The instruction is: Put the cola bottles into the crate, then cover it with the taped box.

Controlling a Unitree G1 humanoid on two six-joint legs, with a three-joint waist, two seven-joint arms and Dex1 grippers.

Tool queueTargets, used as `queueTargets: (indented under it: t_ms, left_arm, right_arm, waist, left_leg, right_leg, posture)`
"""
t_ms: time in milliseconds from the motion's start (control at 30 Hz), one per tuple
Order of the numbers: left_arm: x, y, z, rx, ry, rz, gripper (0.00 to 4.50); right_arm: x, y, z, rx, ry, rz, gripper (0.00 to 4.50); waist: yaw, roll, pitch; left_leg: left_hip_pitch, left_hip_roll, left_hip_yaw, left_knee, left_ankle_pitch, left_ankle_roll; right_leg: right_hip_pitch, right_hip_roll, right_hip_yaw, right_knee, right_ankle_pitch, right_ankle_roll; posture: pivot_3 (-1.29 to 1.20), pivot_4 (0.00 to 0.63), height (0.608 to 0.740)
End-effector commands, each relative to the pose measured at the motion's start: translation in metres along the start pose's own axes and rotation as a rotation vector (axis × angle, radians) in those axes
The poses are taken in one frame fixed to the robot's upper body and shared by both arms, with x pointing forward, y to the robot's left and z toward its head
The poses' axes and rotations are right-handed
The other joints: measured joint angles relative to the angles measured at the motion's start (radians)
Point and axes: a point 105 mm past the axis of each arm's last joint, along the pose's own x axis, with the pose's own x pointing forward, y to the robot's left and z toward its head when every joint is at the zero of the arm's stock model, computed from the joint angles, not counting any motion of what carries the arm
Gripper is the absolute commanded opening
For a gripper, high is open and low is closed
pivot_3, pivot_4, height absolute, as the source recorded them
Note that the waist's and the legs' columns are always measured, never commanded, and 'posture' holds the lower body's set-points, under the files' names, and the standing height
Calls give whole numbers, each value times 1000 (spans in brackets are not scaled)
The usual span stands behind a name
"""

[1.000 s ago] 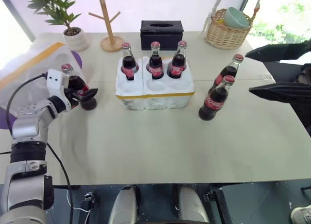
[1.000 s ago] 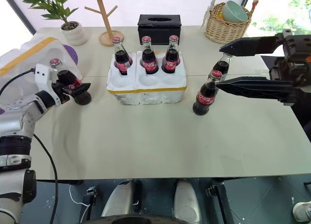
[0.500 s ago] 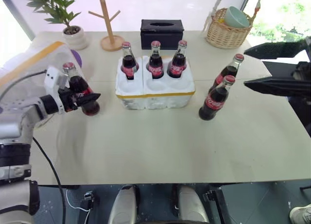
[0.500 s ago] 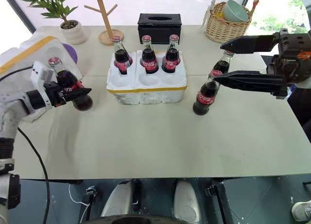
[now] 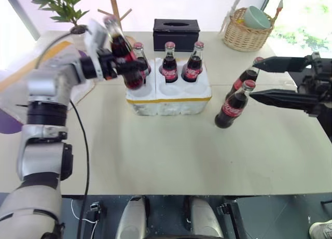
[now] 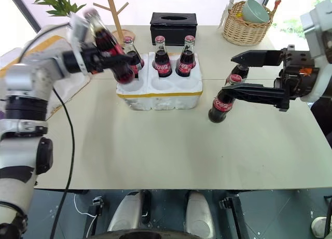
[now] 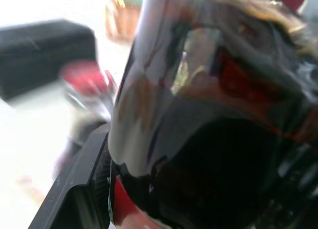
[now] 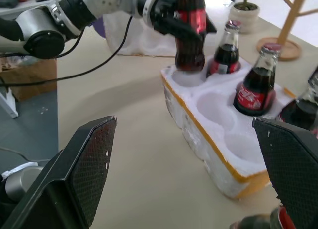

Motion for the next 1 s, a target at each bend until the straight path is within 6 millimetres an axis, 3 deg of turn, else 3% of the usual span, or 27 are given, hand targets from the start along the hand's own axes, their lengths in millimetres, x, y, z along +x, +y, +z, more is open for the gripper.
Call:
queueTargets:
  t_ms: [33, 300, 500, 600, 667, 733, 867, 1000]
  left_arm:
    - [1, 2, 12, 93, -23, 2, 2841]
    - [15, 0, -8, 107, 22, -24, 2841]
    - [15, -6, -44, 158, 147, -46, 2841]
    - [15, -7, -52, 135, 158, -37, 2841]
    - [14, -6, -52, 128, 153, -25, 3874]
    - [10, -6, -47, 117, 139, -25, 4472]
    - [0, -7, -34, 112, 105, -29, 4472]
    - [-31, -16, 3, 68, 8, -68, 4472]
  right_arm:
    - [-7, 2, 10, -53, -38, -45, 4500]
    - [-7, 1, 1, -30, -53, -79, 4500]
    - [-7, -4, -5, -23, -39, -98, 4500]
    - [-5, -7, -12, -23, -21, -106, 4500]
    - [-4, -9, -13, -25, -17, -111, 4500]
    - [-4, -11, -14, -27, -15, -115, 4500]
    - [-5, -13, -15, -28, -10, -120, 4500]
    - [-17, -18, -20, -12, 11, -163, 4500]
  waist:
    - [-3, 0, 0]
    - [8, 0, 0]
    - [3, 0, 0]
    - [0, 1, -1]
    - [1, 1, -1]
    - [3, 1, -1]
    - [5, 1, -1]
    - [5, 1, 0]
  left_leg:
    - [0, 0, 0, -1, 0, 0]
    - [0, 0, 0, 1, 0, 0]
    - [0, 0, 0, 1, 0, 0]
    - [1, 0, 0, 1, 0, 0]
    - [1, 0, 0, 1, 0, 0]
    - [1, 0, 0, 1, 0, 0]
    - [1, 0, 0, 1, 0, 0]
    - [1, 0, 0, 1, 0, 0]
  right_leg:
    - [0, 0, 0, 0, 0, 0]
    - [0, 0, 0, 1, 0, 0]
    - [0, 0, 1, 1, 0, 0]
    - [0, 0, 1, 1, 0, 0]
    - [0, 0, 1, 1, 0, 0]
    - [0, 0, 1, 1, 0, 0]
    - [0, 0, 1, 1, 0, 0]
    - [0, 0, 1, 1, 0, 0]
  posture:
    - [0, 150, 736]
    - [0, 150, 736]
    - [0, 150, 736]
    - [0, 150, 736]
    - [0, 150, 736]
    - [0, 150, 736]
    - [0, 150, 736]
    - [0, 150, 736]
